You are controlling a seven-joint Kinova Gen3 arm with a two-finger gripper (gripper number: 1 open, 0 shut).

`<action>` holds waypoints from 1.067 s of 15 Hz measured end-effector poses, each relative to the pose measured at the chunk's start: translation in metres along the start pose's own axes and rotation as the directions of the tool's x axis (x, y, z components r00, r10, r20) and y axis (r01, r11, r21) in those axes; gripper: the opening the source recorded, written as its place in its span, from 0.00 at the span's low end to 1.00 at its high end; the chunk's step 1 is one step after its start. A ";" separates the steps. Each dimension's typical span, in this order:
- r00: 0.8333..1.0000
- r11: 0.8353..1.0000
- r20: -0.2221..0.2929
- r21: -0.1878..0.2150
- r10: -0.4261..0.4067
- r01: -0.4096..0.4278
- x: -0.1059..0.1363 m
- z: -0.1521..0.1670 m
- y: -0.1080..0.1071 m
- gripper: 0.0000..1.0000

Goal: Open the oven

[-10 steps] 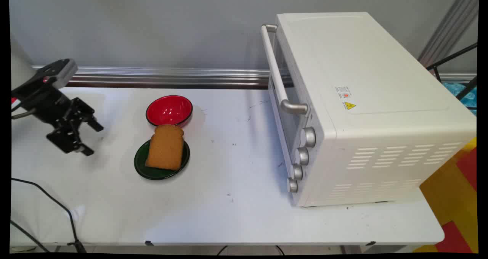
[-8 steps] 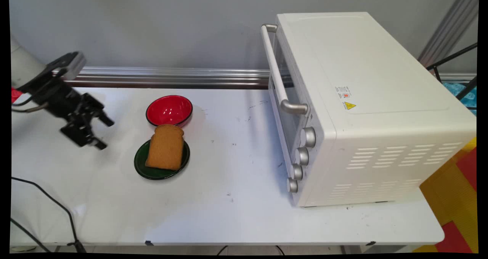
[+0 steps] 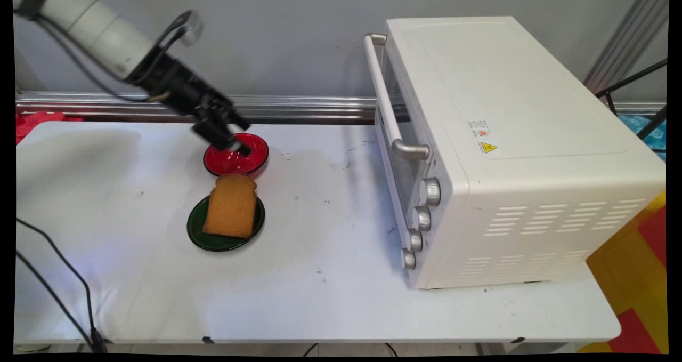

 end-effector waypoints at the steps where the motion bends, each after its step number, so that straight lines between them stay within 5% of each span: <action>1: 1.000 1.000 -0.026 -0.003 0.007 -0.007 0.015 0.005 0.000 1.00; 6: 0.987 0.998 -0.153 -0.005 0.057 -0.059 0.080 0.022 0.001 1.00; 15: 0.942 0.991 -0.308 0.008 0.133 -0.137 0.142 0.033 -0.006 1.00; 16: 0.936 0.989 -0.323 0.006 0.141 -0.146 0.147 0.034 -0.007 0.00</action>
